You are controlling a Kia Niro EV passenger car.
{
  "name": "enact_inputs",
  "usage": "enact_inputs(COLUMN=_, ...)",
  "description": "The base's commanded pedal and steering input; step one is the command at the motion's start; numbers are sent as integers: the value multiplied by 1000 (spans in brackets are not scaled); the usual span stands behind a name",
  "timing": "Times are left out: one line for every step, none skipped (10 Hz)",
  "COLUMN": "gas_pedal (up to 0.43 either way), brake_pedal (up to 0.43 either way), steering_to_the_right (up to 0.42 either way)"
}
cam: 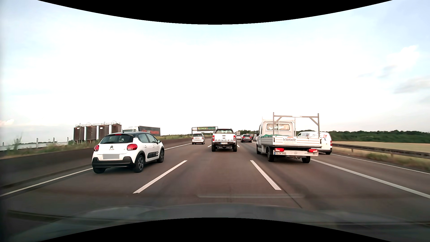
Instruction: Follow the waypoints while adhering to traffic rules and regulations
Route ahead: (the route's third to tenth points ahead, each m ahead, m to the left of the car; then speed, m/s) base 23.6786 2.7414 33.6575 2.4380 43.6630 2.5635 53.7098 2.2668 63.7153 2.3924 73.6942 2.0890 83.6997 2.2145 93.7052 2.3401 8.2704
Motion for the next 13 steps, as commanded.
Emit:
enact_inputs(gas_pedal=0, brake_pedal=0, steering_to_the_right=-5)
enact_inputs(gas_pedal=0, brake_pedal=0, steering_to_the_right=-5)
enact_inputs(gas_pedal=0, brake_pedal=0, steering_to_the_right=-5)
enact_inputs(gas_pedal=0, brake_pedal=0, steering_to_the_right=-3)
enact_inputs(gas_pedal=0, brake_pedal=0, steering_to_the_right=-3)
enact_inputs(gas_pedal=0, brake_pedal=0, steering_to_the_right=-3)
enact_inputs(gas_pedal=0, brake_pedal=0, steering_to_the_right=-4)
enact_inputs(gas_pedal=8, brake_pedal=0, steering_to_the_right=-4)
enact_inputs(gas_pedal=20, brake_pedal=0, steering_to_the_right=-4)
enact_inputs(gas_pedal=47, brake_pedal=0, steering_to_the_right=-4)
enact_inputs(gas_pedal=59, brake_pedal=0, steering_to_the_right=-4)
enact_inputs(gas_pedal=67, brake_pedal=0, steering_to_the_right=-4)
enact_inputs(gas_pedal=87, brake_pedal=0, steering_to_the_right=-4)
